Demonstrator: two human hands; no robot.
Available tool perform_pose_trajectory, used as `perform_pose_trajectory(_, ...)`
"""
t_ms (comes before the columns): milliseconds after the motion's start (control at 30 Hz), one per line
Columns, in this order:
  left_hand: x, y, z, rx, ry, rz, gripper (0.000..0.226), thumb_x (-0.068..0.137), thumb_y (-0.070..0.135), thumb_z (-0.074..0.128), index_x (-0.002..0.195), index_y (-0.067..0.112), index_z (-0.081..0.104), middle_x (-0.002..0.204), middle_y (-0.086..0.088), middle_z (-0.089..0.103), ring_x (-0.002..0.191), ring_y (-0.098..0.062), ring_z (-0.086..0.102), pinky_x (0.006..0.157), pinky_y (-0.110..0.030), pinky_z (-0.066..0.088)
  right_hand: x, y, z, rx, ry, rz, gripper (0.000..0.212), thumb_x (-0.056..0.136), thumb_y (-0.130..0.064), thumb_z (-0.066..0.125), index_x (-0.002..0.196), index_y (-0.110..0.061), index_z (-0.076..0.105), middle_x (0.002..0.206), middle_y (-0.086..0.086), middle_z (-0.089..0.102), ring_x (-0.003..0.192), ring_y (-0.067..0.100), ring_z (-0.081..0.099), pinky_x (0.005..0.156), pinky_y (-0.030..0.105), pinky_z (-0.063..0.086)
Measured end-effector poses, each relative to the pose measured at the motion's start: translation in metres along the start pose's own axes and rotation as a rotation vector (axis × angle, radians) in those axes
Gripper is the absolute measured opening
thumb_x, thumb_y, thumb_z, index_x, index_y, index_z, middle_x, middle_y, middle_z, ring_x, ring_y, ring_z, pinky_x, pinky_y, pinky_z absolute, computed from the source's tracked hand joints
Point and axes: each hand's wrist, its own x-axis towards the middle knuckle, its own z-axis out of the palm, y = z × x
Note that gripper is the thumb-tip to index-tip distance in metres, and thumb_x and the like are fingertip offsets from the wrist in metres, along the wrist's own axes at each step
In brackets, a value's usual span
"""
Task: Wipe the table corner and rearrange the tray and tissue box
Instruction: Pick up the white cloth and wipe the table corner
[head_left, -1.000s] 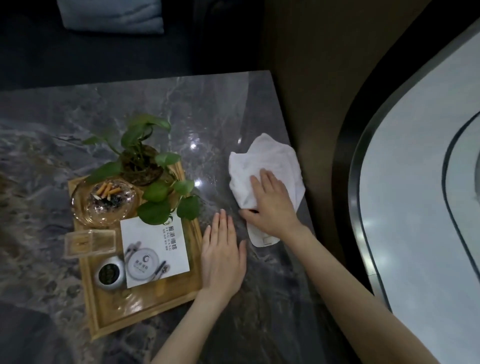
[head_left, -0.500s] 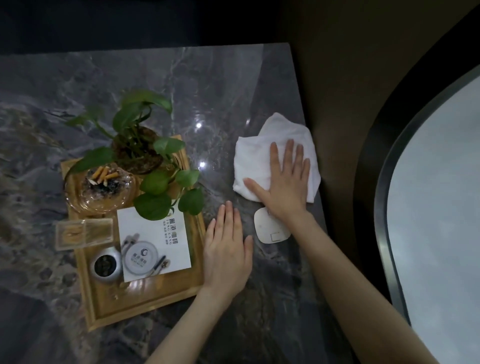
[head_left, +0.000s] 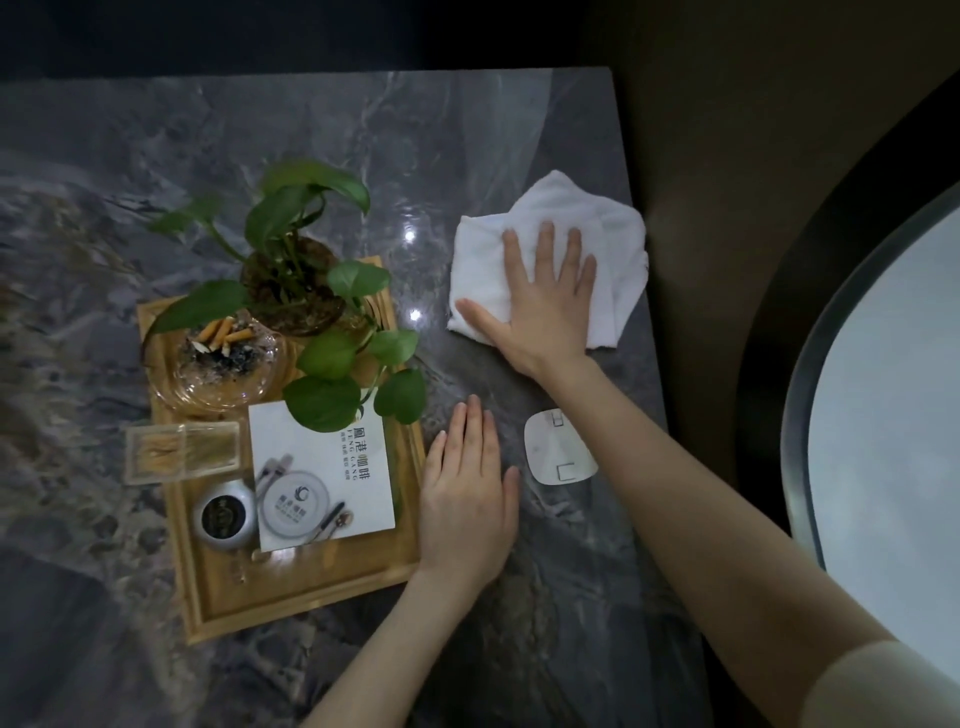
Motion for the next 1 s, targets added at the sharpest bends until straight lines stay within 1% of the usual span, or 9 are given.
perform_pose_trajectory(100, 0.000, 0.000, 0.000, -0.006, 0.003, 0.008, 0.054, 0.090, 0.031, 0.033, 0.135, 0.002, 0.039, 0.144, -0.015, 0.040, 0.134, -0.025, 0.037, 0.111, -0.038, 0.023, -0.006, 0.004, -0.001, -0.022, -0.041, -0.079, 0.091, 0.078, -0.074, 0.035, 0.147, -0.027, 0.001, 0.157, 0.015, -0.011, 0.141, 0.039, -0.017, 0.114, 0.053, -0.010)
perform_pose_trajectory(167, 0.001, 0.000, 0.000, -0.007, -0.008, 0.013, 0.055, 0.090, 0.031, 0.032, 0.135, 0.001, 0.038, 0.145, -0.016, 0.039, 0.135, -0.025, 0.036, 0.109, -0.036, 0.021, -0.012, 0.011, -0.003, -0.025, -0.066, -0.126, 0.090, 0.077, -0.074, 0.037, 0.147, -0.029, 0.002, 0.157, 0.015, -0.011, 0.141, 0.038, -0.018, 0.114, 0.053, -0.010)
perform_pose_trajectory(300, 0.002, 0.000, -0.001, 0.000, -0.009, 0.016, 0.056, 0.089, 0.032, 0.030, 0.134, 0.000, 0.039, 0.144, -0.017, 0.039, 0.135, -0.026, 0.036, 0.109, -0.036, 0.018, -0.030, 0.026, -0.004, -0.040, -0.071, -0.202, 0.092, 0.069, -0.078, 0.026, 0.147, -0.033, 0.005, 0.158, 0.012, -0.006, 0.142, 0.037, -0.015, 0.114, 0.053, -0.007)
perform_pose_trajectory(400, 0.002, 0.000, -0.002, 0.017, 0.000, 0.014, 0.056, 0.089, 0.032, 0.030, 0.134, 0.000, 0.040, 0.143, -0.016, 0.041, 0.134, -0.026, 0.038, 0.112, -0.037, 0.023, -0.051, 0.040, -0.001, -0.073, -0.083, -0.221, 0.090, 0.070, -0.077, 0.026, 0.146, -0.033, 0.006, 0.158, 0.009, -0.002, 0.142, 0.038, -0.012, 0.115, 0.054, -0.003)
perform_pose_trajectory(500, 0.001, 0.000, -0.002, 0.014, 0.009, 0.009, 0.056, 0.089, 0.033, 0.029, 0.133, 0.001, 0.040, 0.143, -0.015, 0.041, 0.133, -0.025, 0.038, 0.112, -0.036, 0.022, -0.067, 0.050, 0.003, -0.101, -0.072, -0.191, 0.085, 0.075, -0.075, 0.023, 0.146, -0.035, 0.002, 0.159, 0.006, -0.004, 0.142, 0.037, -0.013, 0.114, 0.050, -0.006)
perform_pose_trajectory(667, 0.002, 0.000, 0.000, 0.021, 0.011, 0.011, 0.056, 0.088, 0.033, 0.030, 0.132, 0.001, 0.043, 0.142, -0.016, 0.043, 0.132, -0.026, 0.040, 0.106, -0.041, 0.029, -0.055, 0.060, -0.002, -0.088, -0.058, -0.121, 0.072, 0.082, -0.068, 0.017, 0.145, -0.038, 0.001, 0.159, 0.002, -0.004, 0.143, 0.033, -0.013, 0.115, 0.047, -0.007)
perform_pose_trajectory(800, 0.001, 0.000, 0.000, -0.001, 0.008, 0.014, 0.055, 0.089, 0.033, 0.031, 0.133, 0.002, 0.042, 0.142, -0.015, 0.042, 0.133, -0.026, 0.039, 0.107, -0.041, 0.029, -0.034, 0.066, -0.009, -0.058, -0.034, -0.083, 0.061, 0.092, -0.057, 0.023, 0.146, -0.035, 0.003, 0.159, 0.000, -0.003, 0.144, 0.028, -0.011, 0.115, 0.043, -0.007)
perform_pose_trajectory(867, 0.001, -0.001, 0.000, -0.009, 0.011, 0.008, 0.054, 0.089, 0.033, 0.032, 0.133, 0.002, 0.041, 0.143, -0.015, 0.042, 0.133, -0.025, 0.038, 0.107, -0.040, 0.027, -0.022, 0.060, -0.010, -0.064, -0.025, -0.037, 0.058, 0.094, -0.053, 0.024, 0.146, -0.035, 0.003, 0.159, 0.000, -0.003, 0.144, 0.028, -0.012, 0.114, 0.045, -0.009)
perform_pose_trajectory(1000, 0.001, -0.001, 0.000, -0.021, 0.003, 0.018, 0.053, 0.089, 0.031, 0.033, 0.132, 0.002, 0.043, 0.142, -0.016, 0.043, 0.132, -0.026, 0.040, 0.106, -0.040, 0.033, 0.001, 0.027, -0.007, -0.012, 0.011, 0.068, 0.055, 0.096, -0.050, 0.022, 0.146, -0.032, 0.009, 0.159, 0.002, 0.001, 0.144, 0.028, -0.010, 0.113, 0.049, -0.011)
